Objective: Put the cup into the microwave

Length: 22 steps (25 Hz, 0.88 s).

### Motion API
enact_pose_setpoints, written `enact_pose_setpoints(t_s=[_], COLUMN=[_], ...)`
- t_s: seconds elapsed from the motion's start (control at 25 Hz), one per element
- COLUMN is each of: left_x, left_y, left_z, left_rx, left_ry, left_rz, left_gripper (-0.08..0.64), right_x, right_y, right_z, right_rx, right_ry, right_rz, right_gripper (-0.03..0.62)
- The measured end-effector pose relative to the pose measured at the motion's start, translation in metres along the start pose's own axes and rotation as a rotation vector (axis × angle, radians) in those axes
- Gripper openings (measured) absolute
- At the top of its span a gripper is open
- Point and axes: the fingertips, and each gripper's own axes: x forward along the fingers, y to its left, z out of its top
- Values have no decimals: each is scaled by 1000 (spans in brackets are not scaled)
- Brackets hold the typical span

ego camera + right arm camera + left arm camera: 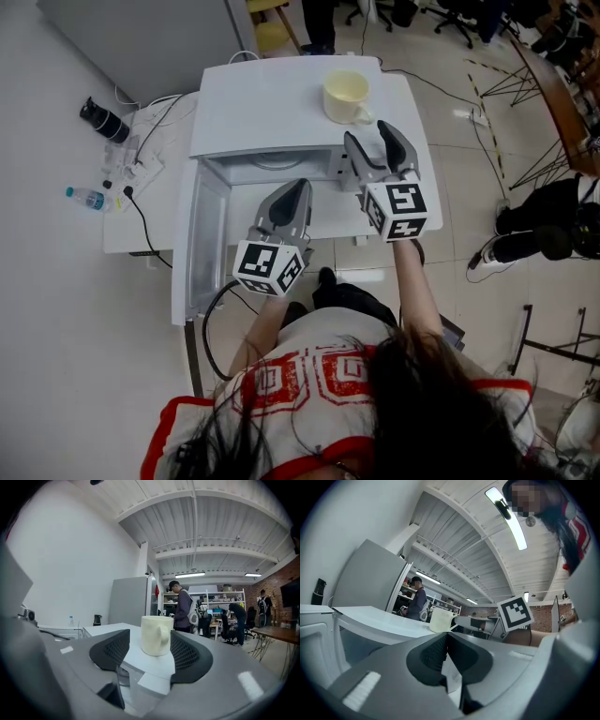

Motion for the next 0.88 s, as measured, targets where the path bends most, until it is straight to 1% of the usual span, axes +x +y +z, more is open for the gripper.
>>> enact_pose_setpoints(t_s=[0.08, 0.12, 0.16, 0.48, 0.64, 0.8, 0.88], left_x=[5, 7, 9, 21, 24, 26, 27], left_y=[3, 6, 8, 23, 24, 25, 27], left_z=[1, 1, 2, 4, 2, 0, 0], left_rx=[3, 5, 6, 5, 3, 0, -2], left_ry=[0, 0, 0, 2, 5, 10, 11], left_rz=[7, 11, 15, 48, 50, 51, 53], left_gripper=[-2, -2, -2, -2, -2, -2, -2], right_x=[8, 12, 16, 45, 56, 64, 68], right_y=[-2, -4, -6, -15, -14, -16, -14], right_z=[4, 4, 2, 1, -3, -3, -5], right_rx=[8, 16, 22, 25, -2, -6, 4], right_ry=[-23, -23, -16, 42, 82, 93, 118], right_rz=[22, 31, 36, 84, 117, 127, 140], right_gripper=[336, 366, 381, 411, 436, 437, 440])
